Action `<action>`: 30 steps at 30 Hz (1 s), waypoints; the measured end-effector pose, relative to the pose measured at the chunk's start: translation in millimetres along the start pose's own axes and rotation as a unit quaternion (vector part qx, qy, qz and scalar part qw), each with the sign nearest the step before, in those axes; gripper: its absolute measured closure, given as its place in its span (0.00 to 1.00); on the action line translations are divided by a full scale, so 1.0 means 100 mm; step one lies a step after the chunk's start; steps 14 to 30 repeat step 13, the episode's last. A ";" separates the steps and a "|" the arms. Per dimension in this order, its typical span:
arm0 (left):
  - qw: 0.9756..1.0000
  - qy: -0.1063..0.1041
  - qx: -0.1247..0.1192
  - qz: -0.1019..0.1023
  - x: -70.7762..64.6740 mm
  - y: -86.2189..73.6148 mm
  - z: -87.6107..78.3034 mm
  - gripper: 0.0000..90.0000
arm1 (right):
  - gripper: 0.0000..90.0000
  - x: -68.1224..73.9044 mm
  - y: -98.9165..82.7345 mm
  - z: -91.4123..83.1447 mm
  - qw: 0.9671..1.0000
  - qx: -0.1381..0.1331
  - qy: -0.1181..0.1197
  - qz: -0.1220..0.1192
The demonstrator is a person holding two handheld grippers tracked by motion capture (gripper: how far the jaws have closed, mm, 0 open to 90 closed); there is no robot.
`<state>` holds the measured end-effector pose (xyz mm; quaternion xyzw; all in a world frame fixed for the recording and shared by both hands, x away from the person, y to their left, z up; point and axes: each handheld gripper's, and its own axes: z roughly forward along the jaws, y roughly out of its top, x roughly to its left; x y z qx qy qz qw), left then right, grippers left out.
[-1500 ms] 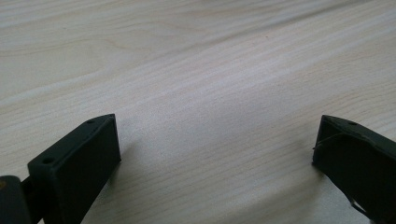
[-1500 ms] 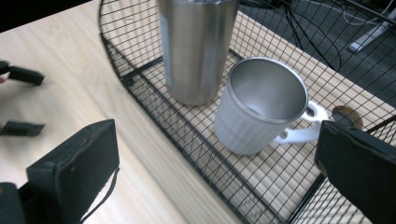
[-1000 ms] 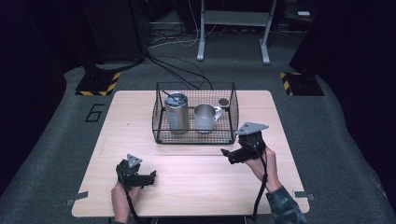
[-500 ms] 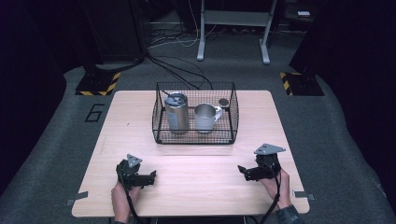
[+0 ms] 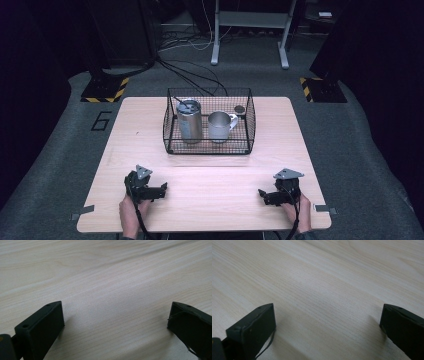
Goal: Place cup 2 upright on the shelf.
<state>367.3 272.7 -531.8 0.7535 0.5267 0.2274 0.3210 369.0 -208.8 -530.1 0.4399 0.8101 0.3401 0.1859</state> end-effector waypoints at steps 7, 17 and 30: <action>1.000 0.000 0.000 0.000 0.00 0.00 0.00 0.00 | 0.00 0.00 0.00 0.00 1.000 0.000 -0.001 -0.002; 1.000 0.000 0.000 0.000 0.00 0.00 0.00 0.00 | 0.00 0.00 0.00 0.00 1.000 0.000 -0.001 0.001; 1.000 0.000 0.000 0.000 0.00 0.00 0.00 0.00 | 0.00 0.00 0.00 0.00 1.000 0.000 -0.001 0.001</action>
